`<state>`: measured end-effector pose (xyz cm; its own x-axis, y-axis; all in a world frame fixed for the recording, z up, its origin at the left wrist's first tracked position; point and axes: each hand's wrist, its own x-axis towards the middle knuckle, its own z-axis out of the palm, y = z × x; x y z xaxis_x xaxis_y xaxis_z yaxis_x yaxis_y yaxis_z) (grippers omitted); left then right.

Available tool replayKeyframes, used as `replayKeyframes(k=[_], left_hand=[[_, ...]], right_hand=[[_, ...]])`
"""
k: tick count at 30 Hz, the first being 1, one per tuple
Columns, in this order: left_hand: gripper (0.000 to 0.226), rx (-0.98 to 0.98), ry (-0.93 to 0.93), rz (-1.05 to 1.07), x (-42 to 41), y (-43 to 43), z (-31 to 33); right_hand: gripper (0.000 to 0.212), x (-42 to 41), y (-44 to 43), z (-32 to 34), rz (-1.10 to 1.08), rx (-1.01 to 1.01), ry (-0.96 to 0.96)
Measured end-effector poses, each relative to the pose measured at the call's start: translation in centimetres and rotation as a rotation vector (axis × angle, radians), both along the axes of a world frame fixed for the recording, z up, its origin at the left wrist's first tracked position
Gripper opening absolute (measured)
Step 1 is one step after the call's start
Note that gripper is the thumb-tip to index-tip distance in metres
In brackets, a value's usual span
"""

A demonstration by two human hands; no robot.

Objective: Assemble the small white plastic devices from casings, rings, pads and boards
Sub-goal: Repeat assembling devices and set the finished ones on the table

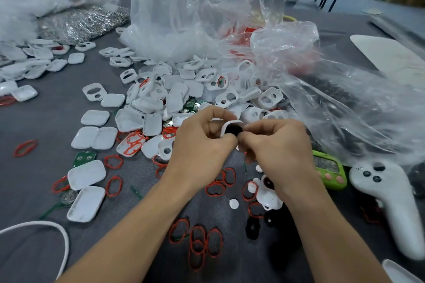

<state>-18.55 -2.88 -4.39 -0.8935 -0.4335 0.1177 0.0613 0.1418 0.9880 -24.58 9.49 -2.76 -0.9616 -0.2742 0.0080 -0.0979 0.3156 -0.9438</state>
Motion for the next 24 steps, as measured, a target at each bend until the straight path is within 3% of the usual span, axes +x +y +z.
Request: replayKeyframes(k=[4, 9, 13, 18, 24], left_hand=[[0.013, -0.054, -0.005, -0.016, 0.0, 0.3, -0.1], [0.015, -0.068, 0.012, 0.025, -0.1, 0.7, 0.0], [0.024, -0.030, 0.019, 0.075, -0.2, 0.5, -0.1], [0.025, -0.069, -0.048, 0.035, -0.2, -0.1, -0.4], [0.029, -0.264, -0.069, 0.017, -0.2, -0.5, -0.6]], right_hand=[[0.010, -0.2, 0.6, 0.2, 0.003, 0.099, -0.015], [0.007, 0.0, 0.7, 0.2, -0.106, 0.234, 0.166], [0.016, 0.0, 0.5, 0.2, -0.113, 0.115, 0.174], [0.016, 0.6, -0.1, -0.6, -0.101, 0.196, 0.398], [0.013, 0.2, -0.1, -0.6, -0.039, 0.147, 0.317]])
